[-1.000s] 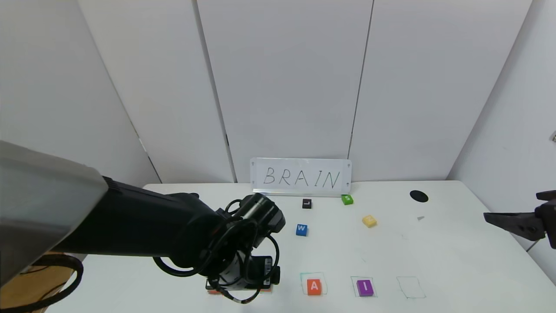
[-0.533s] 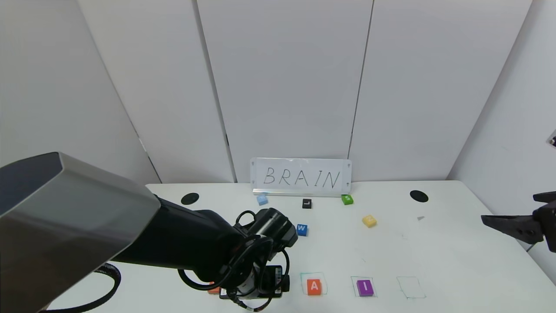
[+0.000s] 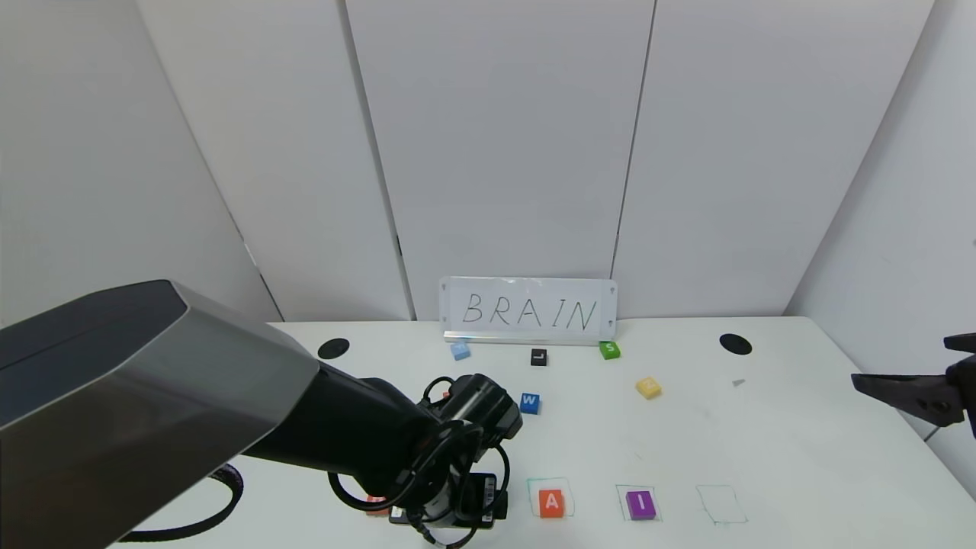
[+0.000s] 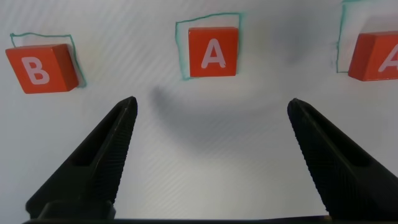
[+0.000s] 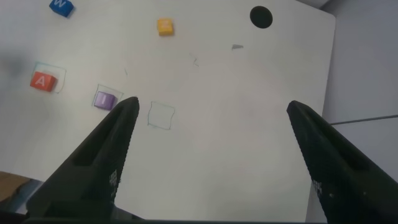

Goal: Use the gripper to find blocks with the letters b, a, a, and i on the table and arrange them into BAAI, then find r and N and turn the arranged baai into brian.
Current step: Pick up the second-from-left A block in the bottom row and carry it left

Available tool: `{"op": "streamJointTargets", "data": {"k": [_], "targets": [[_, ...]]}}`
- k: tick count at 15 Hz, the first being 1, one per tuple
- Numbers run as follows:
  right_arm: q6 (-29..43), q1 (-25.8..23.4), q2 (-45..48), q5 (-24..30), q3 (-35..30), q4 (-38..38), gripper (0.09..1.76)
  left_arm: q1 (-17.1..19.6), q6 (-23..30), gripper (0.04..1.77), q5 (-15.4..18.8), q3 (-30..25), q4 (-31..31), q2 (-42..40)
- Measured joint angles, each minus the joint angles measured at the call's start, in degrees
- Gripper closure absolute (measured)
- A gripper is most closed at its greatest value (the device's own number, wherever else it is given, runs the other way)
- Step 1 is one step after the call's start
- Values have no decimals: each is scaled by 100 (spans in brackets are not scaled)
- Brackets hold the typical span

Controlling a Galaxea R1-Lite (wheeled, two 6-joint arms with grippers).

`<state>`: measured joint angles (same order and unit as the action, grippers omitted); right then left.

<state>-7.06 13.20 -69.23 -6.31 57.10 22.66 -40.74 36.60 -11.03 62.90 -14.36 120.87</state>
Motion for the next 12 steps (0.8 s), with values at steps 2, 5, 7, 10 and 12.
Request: {"op": "streamJointTargets", "data": {"k": [2, 5, 7, 10, 12], "targets": [[-2, -1, 21, -2, 0, 2, 14, 20, -30, 9, 6, 27, 11, 93], [-11, 13, 29, -2, -13, 0, 14, 37, -33, 9, 6, 52, 150, 190], [-13, 18, 35, -4, -22, 0, 14, 52, -59, 9, 9, 21, 310, 234], [-35, 35, 40, -4, -46, 0, 14, 67, -74, 9, 9, 22, 334, 286], [-40, 57, 44, 0, -55, 2, 14, 67, -77, 9, 1, 46, 347, 317]]}}
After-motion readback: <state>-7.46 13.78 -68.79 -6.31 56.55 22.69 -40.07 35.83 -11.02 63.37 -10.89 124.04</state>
